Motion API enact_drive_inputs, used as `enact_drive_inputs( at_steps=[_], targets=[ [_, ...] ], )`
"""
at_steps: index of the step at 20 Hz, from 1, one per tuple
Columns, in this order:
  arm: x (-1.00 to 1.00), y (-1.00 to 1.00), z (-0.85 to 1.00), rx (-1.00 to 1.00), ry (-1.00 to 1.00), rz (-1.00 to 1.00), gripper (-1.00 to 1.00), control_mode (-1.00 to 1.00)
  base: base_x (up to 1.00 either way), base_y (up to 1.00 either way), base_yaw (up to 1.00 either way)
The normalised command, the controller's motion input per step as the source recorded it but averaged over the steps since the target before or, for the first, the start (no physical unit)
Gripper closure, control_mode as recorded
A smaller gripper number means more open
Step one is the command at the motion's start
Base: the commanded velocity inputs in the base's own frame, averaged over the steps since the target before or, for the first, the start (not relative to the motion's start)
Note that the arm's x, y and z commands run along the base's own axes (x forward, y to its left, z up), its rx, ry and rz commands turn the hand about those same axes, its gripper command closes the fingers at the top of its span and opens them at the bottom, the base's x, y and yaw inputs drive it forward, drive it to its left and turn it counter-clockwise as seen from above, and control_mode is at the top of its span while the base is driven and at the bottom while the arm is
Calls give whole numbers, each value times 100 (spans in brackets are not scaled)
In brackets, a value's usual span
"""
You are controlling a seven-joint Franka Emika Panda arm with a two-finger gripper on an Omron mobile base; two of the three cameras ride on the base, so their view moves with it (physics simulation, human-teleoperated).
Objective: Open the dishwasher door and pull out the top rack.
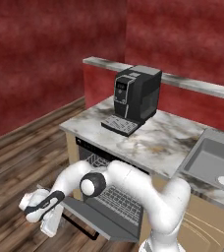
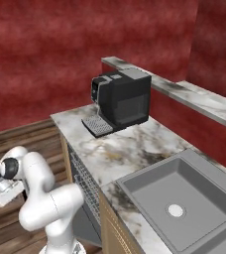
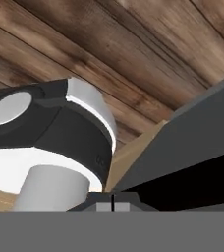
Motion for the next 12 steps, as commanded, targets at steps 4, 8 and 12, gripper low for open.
enact_drive_inputs(
  at_steps=[4, 8, 12],
  targets=[
    [-16, 15, -30, 25, 9, 5, -100, -100, 0, 0, 0],
    [-65, -17, 87, 32, 1, 0, -100, -100, 0, 0, 0],
    [-85, -45, 100, 30, 0, 0, -100, -100, 0, 0, 0]
  ],
)
